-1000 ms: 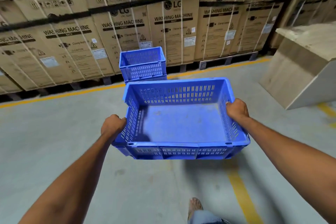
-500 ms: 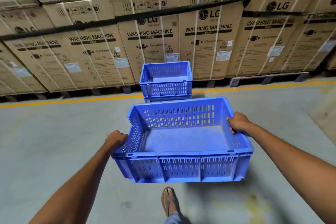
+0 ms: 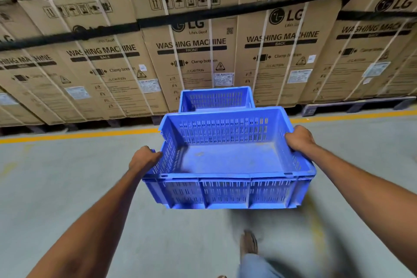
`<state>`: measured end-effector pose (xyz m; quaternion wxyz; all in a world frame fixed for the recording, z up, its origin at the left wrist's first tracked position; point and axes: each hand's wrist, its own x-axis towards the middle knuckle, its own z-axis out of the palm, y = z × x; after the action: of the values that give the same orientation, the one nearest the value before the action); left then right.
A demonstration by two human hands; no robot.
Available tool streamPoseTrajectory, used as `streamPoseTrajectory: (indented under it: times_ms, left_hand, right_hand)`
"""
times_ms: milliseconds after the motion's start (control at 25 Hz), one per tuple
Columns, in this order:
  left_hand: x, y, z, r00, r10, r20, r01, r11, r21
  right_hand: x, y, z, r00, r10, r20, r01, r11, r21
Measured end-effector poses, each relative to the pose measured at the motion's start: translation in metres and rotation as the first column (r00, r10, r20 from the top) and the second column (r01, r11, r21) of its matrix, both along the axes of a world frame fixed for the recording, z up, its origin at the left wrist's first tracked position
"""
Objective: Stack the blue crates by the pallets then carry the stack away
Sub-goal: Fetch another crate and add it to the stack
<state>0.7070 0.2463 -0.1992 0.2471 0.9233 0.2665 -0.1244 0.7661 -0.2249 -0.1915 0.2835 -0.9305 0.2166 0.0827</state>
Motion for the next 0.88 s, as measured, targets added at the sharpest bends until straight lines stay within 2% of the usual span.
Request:
streamPoseTrajectory:
  times_ms: [200,360,560,880]
  left_hand:
    - [0.116,0.007,-0.017,0.999,0.037,0.024,-0.037,0.999,0.025]
    - [0.240,0.009,-0.042,0.994,0.070,0.083,-0.071,0.997,0.005]
    - [0.360,0.016,-0.065,0.980,0.108,0.166,-0.105,0.994,-0.028]
    - [0.473,0.029,-0.126,0.967,0.075,0.242,-0.083,0.996,0.025]
  right_hand:
    - [0.132,0.007,-0.025,0.999,0.040,0.028,-0.040,0.999,0.020]
    - [0.256,0.013,-0.052,0.997,0.058,0.047,-0.060,0.997,0.052]
    - [0.384,0.028,-0.075,0.994,0.044,0.101,-0.046,0.999,0.017]
    - [0.486,0.048,-0.127,0.985,0.046,0.167,-0.038,0.998,-0.052]
